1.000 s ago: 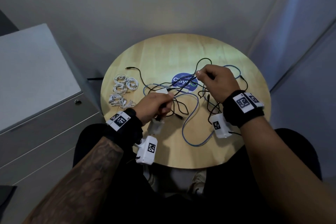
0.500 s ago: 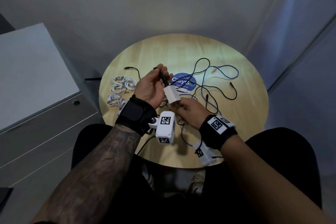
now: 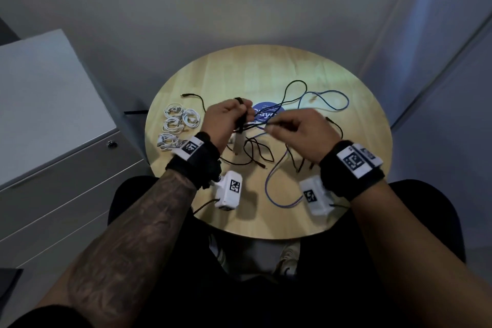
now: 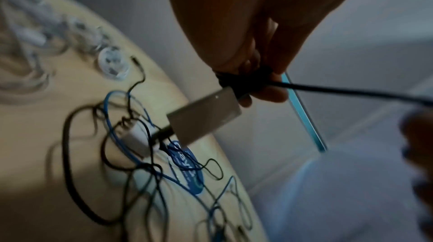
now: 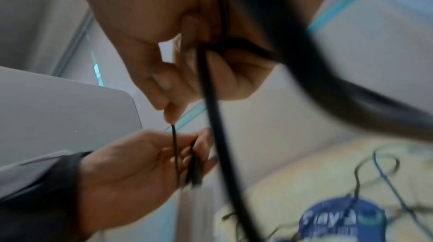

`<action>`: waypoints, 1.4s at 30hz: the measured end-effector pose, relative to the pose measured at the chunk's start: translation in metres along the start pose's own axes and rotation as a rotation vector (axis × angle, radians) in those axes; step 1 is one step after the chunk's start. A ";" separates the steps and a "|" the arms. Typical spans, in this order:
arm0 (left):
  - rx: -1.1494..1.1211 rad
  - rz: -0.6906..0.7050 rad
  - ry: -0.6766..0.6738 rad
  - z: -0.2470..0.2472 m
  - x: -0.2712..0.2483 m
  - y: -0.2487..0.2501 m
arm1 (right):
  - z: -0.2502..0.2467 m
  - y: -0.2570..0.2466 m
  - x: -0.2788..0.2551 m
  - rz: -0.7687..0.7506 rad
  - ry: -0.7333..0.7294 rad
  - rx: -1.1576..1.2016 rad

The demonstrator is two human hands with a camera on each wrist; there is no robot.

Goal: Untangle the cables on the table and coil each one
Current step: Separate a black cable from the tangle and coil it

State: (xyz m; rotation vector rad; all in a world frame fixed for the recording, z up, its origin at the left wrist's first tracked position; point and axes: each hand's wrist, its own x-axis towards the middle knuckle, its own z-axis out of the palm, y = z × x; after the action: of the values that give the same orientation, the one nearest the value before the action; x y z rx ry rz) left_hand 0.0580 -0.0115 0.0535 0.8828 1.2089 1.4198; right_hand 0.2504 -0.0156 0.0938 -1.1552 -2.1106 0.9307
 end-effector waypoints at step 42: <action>0.436 0.115 -0.261 0.020 -0.021 0.009 | -0.025 -0.015 0.007 0.009 -0.009 0.039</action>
State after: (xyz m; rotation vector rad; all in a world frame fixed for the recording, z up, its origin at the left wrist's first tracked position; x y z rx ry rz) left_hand 0.0788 -0.0276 0.0680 1.4117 1.3012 1.0987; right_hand 0.2581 -0.0076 0.1212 -1.1443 -2.0868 0.9786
